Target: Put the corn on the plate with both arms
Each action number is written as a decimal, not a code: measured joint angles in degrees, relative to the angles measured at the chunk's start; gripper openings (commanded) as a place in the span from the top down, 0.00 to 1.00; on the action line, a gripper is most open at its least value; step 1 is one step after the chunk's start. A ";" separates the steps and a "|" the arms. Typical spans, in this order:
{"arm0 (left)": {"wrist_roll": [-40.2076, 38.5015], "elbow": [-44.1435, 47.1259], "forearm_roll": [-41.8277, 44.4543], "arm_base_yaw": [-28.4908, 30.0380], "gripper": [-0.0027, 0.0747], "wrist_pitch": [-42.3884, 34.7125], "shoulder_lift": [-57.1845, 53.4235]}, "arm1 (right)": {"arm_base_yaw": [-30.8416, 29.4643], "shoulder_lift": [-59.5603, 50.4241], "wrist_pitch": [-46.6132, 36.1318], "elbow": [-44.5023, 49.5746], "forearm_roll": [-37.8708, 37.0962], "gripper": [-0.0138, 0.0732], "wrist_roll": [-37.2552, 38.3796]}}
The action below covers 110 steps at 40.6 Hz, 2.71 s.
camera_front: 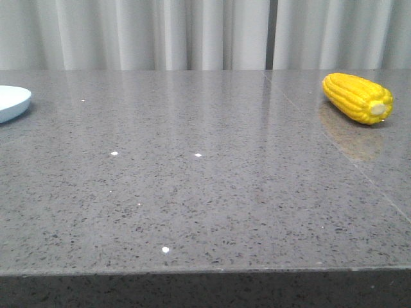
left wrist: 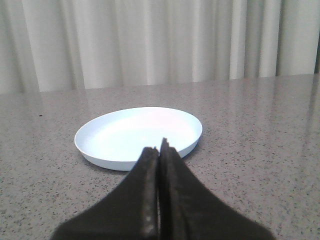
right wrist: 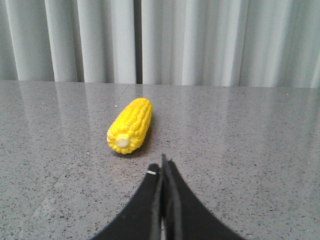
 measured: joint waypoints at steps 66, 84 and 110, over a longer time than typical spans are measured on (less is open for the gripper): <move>0.00 -45.25 -0.20 0.00 0.99 31.09 21.41 | 0.00 17.74 31.16 -39.44 0.00 0.92 0.00; 0.00 -41.89 -0.20 0.00 0.99 33.70 27.82 | 0.00 30.80 35.13 -39.47 0.00 0.92 0.00; 0.00 -41.18 0.45 0.00 0.23 37.07 30.67 | 0.00 35.75 37.13 -39.47 0.00 0.11 0.00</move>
